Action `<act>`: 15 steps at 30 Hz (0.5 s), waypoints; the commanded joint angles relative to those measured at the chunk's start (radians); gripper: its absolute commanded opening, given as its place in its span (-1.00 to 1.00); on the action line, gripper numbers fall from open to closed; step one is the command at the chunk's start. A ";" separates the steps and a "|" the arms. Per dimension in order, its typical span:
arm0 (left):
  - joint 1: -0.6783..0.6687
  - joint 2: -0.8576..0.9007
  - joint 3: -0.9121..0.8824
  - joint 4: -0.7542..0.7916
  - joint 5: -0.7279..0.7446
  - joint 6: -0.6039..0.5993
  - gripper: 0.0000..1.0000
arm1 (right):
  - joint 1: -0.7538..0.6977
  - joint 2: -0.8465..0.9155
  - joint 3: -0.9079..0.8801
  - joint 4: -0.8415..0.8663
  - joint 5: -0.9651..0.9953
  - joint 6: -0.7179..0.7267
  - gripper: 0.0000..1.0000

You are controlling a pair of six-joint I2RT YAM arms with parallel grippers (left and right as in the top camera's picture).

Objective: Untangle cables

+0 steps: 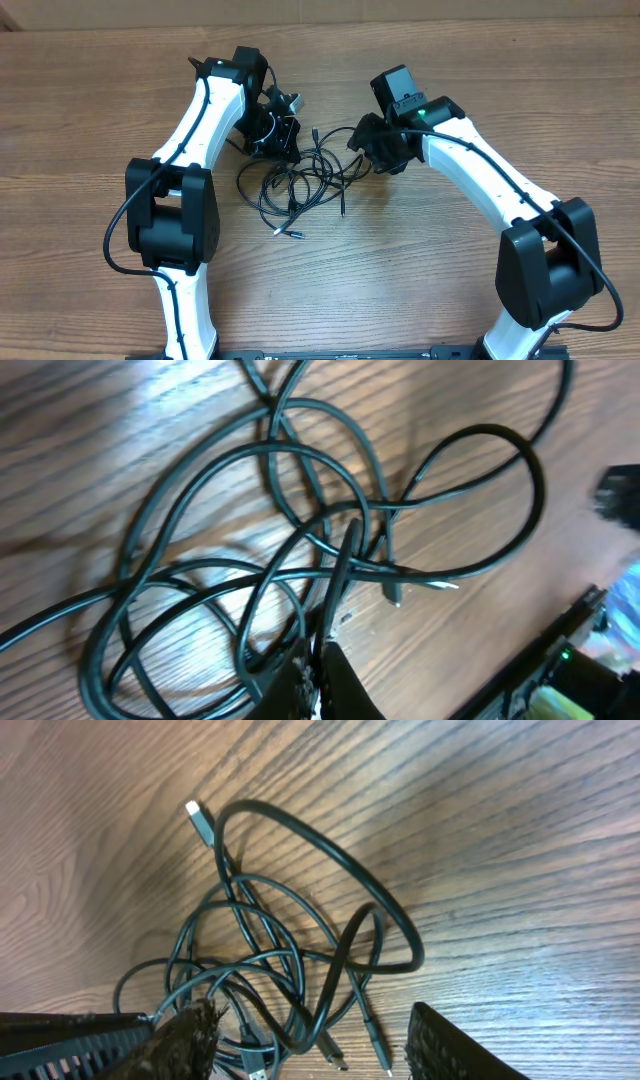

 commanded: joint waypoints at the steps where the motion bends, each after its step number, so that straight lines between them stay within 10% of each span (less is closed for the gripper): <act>1: -0.003 0.006 0.022 0.003 0.053 0.030 -0.92 | 0.014 -0.014 -0.047 0.016 -0.017 0.066 0.18; 8: 0.006 0.003 0.029 -0.012 0.263 0.173 -0.92 | 0.043 -0.012 -0.149 0.199 -0.085 0.089 0.04; 15: 0.081 -0.039 0.145 -0.117 0.480 0.293 -0.91 | 0.054 -0.012 -0.164 0.238 -0.096 0.089 -0.93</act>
